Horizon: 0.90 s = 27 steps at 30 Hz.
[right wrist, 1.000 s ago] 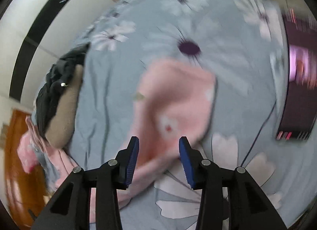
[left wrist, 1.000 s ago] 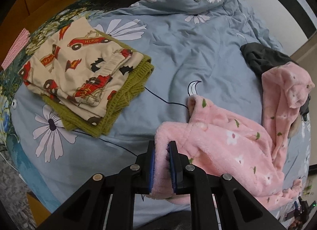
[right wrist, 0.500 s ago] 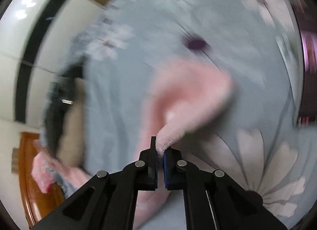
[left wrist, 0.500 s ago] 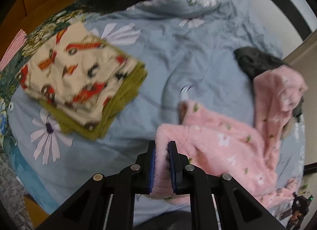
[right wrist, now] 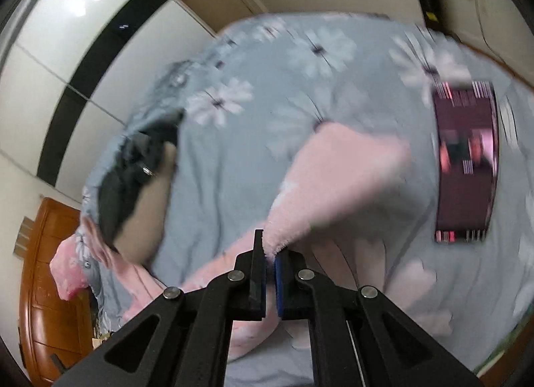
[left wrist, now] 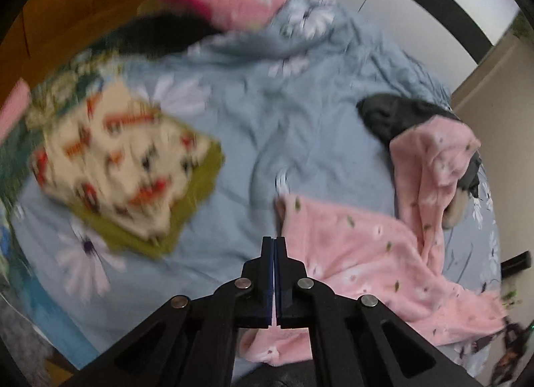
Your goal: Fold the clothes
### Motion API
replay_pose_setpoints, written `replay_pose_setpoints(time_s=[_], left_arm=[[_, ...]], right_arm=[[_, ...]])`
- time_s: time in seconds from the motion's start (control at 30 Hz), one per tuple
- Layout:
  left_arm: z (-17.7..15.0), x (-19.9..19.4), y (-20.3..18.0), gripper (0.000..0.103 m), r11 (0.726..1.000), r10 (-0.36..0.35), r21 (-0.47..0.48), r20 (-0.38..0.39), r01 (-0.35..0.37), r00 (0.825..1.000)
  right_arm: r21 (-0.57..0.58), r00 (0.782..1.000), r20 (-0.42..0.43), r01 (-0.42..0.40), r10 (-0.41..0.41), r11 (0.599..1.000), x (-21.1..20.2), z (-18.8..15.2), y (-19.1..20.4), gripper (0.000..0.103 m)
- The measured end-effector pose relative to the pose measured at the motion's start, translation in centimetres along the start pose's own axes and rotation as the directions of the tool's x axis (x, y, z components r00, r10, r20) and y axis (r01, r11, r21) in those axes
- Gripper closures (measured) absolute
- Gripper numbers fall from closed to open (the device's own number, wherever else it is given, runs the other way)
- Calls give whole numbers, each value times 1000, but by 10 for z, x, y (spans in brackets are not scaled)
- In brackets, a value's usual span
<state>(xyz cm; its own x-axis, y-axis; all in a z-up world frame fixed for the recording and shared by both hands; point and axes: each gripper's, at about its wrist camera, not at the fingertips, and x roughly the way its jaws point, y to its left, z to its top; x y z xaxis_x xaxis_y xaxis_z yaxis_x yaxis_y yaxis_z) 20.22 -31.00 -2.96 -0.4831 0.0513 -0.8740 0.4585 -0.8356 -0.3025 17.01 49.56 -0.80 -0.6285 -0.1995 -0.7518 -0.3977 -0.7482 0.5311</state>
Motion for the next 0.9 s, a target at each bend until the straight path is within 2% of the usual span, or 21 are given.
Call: replay_pose_setpoints(time_s=[0.17,0.2,0.23,0.27,0.3,0.37,0.43,0.47,0.6,0.77,0.8,0.87,0.9], left_arm=[[-27,25,11,98,999,37,-14,-69,-38,997],[-34,32,19,88,999,30,-39,-91,-33,995],[-40,37,25,71,998,20,-58,-114,-27,993],[-45,43,30,64,997,9,-69,-134,-18,991],[-51,48,34,58,997,-8,-74,-146,-3,989],[-61,52,38,56,997,-40,-76,-158,28,987],[-73,54,42,39,993,-100,-85,-167,87,981],[-77,55,43,37,990,-124,-91,-174,110,977],[-92,58,48,36,975,-209,-109,-187,192,960],[-99,80,42,35,978,-205,-99,-284,184,937],[-100,85,40,37,980,-198,-90,-308,179,931],[-100,92,34,59,983,-184,-75,-326,169,927],[-98,93,30,66,986,-169,-62,-330,157,929]], right_arm=[[-31,999,-22,31,-32,999,6,-2,2,99],[-37,999,-24,30,-31,999,5,0,4,99],[-39,999,-26,30,-31,999,4,0,4,99],[-38,999,-29,29,-30,999,4,-1,4,99],[-36,999,-32,26,-27,999,5,-2,5,99],[-38,999,-37,21,-23,999,4,-6,4,99],[-47,999,-46,26,-28,999,5,-12,4,99],[-53,998,-53,31,-33,998,6,-15,3,99],[-59,995,-72,58,-62,997,5,-24,-1,99],[-37,994,-85,69,-72,997,6,-27,-7,99],[-34,994,-83,69,-72,997,5,-27,-7,99],[-33,994,-78,68,-71,997,3,-26,-5,99],[-38,995,-75,69,-72,997,1,-25,-3,99]])
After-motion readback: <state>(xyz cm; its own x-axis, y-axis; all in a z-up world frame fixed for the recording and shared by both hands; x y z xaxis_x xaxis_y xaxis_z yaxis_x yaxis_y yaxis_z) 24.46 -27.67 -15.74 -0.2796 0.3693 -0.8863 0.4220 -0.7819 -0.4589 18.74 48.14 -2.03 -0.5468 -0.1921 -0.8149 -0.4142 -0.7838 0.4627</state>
